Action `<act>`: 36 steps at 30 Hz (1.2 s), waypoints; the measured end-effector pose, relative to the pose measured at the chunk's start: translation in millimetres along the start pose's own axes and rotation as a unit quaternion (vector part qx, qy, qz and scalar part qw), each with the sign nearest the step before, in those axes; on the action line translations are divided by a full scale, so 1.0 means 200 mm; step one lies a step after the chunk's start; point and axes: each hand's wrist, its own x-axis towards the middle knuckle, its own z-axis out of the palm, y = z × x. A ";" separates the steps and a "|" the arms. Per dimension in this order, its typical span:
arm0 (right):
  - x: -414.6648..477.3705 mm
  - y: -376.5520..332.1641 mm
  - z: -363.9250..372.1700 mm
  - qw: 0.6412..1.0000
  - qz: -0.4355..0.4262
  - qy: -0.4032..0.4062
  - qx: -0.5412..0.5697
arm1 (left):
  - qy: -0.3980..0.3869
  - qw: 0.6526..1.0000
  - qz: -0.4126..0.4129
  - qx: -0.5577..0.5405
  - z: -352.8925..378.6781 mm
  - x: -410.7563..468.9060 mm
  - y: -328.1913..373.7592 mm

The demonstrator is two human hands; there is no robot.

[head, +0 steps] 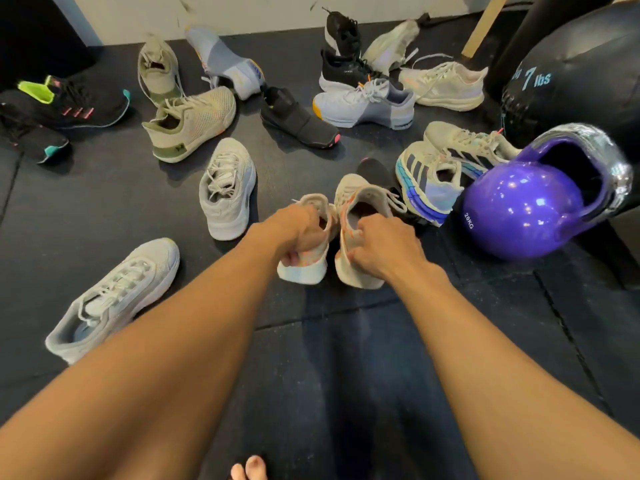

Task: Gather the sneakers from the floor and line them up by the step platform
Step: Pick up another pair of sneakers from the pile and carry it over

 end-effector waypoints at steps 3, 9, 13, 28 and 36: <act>-0.15 -0.07 -0.31 0.999 -0.020 -0.042 -0.014 | -0.015 1.000 0.013 -0.017 -0.12 -0.30 0.20; -0.65 -0.25 -1.26 0.995 -0.052 -0.088 -0.019 | -0.058 0.998 0.014 0.021 -0.76 -1.14 0.68; -1.11 -0.37 -2.08 0.993 -0.029 -0.116 -0.012 | -0.082 0.993 0.037 0.075 -1.26 -1.86 1.12; -2.58 -0.41 -3.73 0.968 0.174 0.101 0.150 | 0.041 0.906 0.372 0.197 -1.90 -3.56 2.41; -3.60 0.00 -3.79 0.898 0.342 0.242 0.132 | 0.029 0.789 0.558 0.255 -1.34 -4.21 2.91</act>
